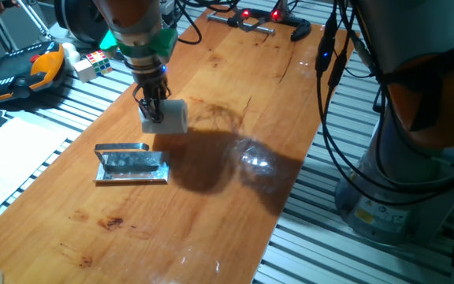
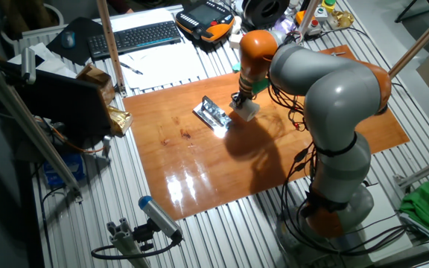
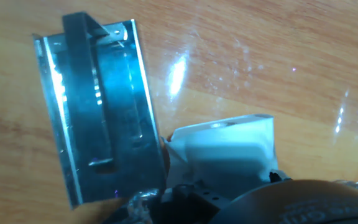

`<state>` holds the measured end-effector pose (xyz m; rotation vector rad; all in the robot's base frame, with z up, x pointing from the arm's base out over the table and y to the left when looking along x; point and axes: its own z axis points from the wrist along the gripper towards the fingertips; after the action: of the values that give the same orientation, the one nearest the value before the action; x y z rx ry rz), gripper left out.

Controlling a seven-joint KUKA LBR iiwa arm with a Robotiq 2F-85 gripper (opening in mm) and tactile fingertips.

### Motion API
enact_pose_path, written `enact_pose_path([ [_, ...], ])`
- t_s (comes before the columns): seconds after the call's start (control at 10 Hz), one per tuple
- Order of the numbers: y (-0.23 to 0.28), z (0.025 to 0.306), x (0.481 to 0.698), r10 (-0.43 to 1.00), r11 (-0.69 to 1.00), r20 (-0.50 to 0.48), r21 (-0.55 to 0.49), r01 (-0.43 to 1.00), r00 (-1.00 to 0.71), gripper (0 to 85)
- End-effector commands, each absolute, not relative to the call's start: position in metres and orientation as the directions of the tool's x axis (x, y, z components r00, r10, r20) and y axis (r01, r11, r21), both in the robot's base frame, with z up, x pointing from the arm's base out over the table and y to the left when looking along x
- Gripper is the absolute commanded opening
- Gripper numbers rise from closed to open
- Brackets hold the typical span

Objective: Put the toilet paper on its holder

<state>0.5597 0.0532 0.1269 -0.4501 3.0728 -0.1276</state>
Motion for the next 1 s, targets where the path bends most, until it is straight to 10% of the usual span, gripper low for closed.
enact_pose_path([
  [0.0,0.054,0.130,0.556,-0.290,0.954,-0.018,-0.087,-0.287,-0.957,18.7],
  [0.9,0.062,0.141,0.533,-0.311,0.947,-0.002,-0.086,-0.310,-0.950,7.0],
])
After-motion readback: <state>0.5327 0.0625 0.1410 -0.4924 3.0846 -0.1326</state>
